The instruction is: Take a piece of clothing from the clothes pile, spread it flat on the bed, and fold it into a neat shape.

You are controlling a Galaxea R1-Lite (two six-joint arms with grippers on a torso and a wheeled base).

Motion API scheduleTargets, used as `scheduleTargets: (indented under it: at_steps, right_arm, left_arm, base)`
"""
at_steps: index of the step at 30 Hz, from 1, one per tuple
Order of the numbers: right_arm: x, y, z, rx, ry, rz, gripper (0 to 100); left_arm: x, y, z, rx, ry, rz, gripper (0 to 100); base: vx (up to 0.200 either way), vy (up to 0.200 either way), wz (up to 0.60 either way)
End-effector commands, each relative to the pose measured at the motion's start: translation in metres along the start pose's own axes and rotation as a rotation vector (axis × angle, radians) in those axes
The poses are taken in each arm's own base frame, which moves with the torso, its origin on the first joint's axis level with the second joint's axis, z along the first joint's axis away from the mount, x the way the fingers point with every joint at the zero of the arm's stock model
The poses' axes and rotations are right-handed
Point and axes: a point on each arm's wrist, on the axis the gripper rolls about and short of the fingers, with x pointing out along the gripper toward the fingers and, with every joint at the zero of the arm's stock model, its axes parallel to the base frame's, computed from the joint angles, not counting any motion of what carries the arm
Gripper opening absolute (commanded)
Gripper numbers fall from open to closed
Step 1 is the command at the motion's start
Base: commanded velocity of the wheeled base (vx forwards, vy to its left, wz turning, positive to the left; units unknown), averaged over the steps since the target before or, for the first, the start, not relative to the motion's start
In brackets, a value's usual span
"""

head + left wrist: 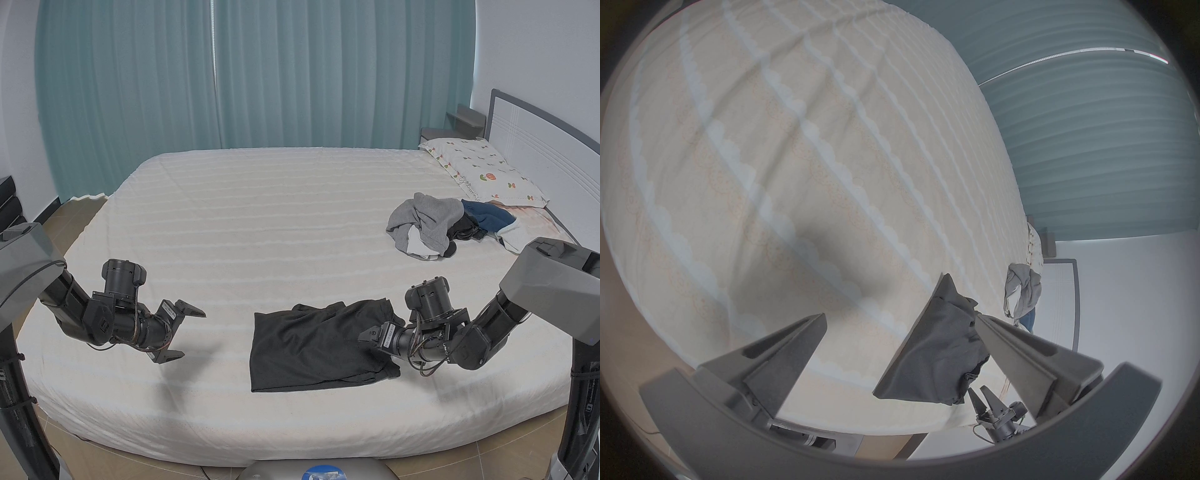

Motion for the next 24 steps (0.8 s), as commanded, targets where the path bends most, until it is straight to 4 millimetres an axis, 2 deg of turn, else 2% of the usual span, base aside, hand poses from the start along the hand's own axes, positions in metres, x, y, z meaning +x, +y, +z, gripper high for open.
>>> scheduleTargets:
  at_steps: [1, 5, 10, 11, 17, 18, 24]
  right_arm:
    - [-0.017, -0.008, 0.007, -0.006, -0.007, 0.001, 100]
    - [-0.02, -0.012, 0.006, -0.011, 0.0, 0.022, 100]
    - [-0.012, -0.018, 0.001, -0.029, 0.011, 0.021, 100]
    - [-0.002, -0.021, -0.001, -0.037, 0.012, 0.02, 100]
    - [0.013, -0.026, -0.007, -0.038, 0.022, 0.011, 100]
    - [0.013, -0.026, -0.007, -0.039, 0.022, 0.013, 0]
    - [0.0, -0.022, -0.001, -0.055, 0.005, 0.024, 0]
  left_arm:
    - [0.001, 0.0, 0.0, -0.001, 0.001, 0.001, 100]
    - [0.001, 0.0, 0.0, -0.001, 0.001, 0.001, 100]
    - [0.001, 0.0, 0.0, -0.001, 0.001, 0.001, 100]
    - [0.001, 0.001, 0.0, -0.001, 0.002, 0.003, 100]
    - [0.001, 0.0, 0.0, 0.0, 0.0, 0.0, 100]
    - [0.001, 0.0, 0.0, -0.001, 0.001, 0.001, 100]
    - [0.001, 0.001, 0.0, -0.001, 0.002, 0.003, 100]
  base:
    - [0.0, 0.0, 0.0]
    - [0.0, 0.0, 0.0]
    - [0.0, 0.0, 0.0]
    - [0.0, 0.0, 0.0]
    - [0.0, 0.0, 0.0]
    - [0.0, 0.0, 0.0]
    - [0.0, 0.0, 0.0]
